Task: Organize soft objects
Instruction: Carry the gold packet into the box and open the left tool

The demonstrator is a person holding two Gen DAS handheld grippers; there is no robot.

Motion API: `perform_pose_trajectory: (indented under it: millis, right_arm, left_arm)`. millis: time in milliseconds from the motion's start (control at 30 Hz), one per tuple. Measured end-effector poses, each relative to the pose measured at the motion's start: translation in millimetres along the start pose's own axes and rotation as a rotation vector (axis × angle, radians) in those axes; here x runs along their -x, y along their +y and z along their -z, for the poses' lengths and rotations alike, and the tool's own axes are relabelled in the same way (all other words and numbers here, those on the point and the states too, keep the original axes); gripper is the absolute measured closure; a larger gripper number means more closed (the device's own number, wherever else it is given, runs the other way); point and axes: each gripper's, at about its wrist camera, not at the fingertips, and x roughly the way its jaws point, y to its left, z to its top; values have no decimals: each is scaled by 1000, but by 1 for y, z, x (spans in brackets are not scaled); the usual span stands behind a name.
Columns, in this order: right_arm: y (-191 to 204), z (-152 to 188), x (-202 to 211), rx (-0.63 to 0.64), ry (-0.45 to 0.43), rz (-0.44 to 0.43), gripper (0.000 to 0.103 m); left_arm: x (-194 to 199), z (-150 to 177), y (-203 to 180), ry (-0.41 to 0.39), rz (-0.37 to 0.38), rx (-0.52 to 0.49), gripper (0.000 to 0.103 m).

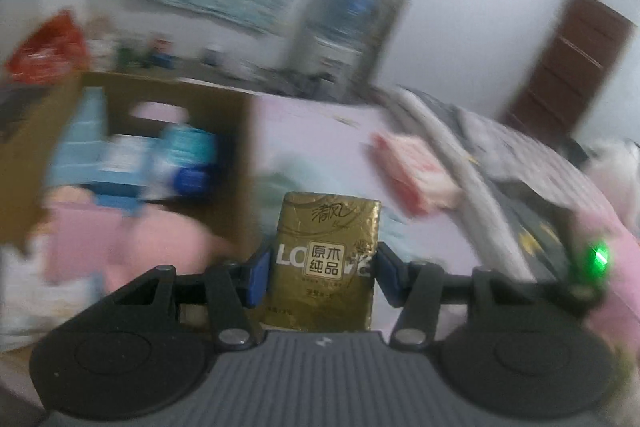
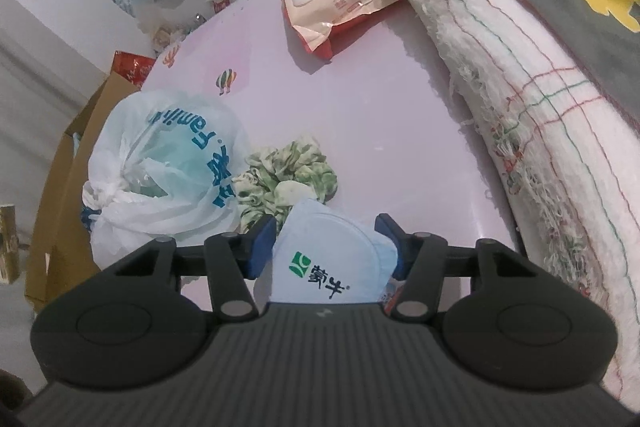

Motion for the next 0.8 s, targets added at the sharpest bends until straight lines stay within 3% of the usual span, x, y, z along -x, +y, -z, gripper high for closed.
perform_pose_trajectory:
  millis: [133, 300, 467, 633, 700, 800]
  right_arm:
    - [-1, 1, 0, -17, -3, -1, 49]
    - [-1, 0, 0, -30, -4, 4, 49]
    - [1, -1, -1, -32, -4, 12, 49]
    - [1, -1, -1, -33, -4, 3, 54]
    - [0, -2, -1, -38, -4, -4, 54]
    - [-2, -3, -1, -50, -4, -11, 55]
  left_arm:
    - [-1, 4, 49, 27, -124, 88, 48]
    - [-27, 18, 80, 114, -238, 113, 48]
    - [-40, 25, 91, 182, -221, 139, 47]
    - [-43, 31, 92, 179, -290, 96, 46]
    - [-43, 32, 95, 186, -289, 102, 39]
    - [-43, 33, 100, 192, -279, 127, 38]
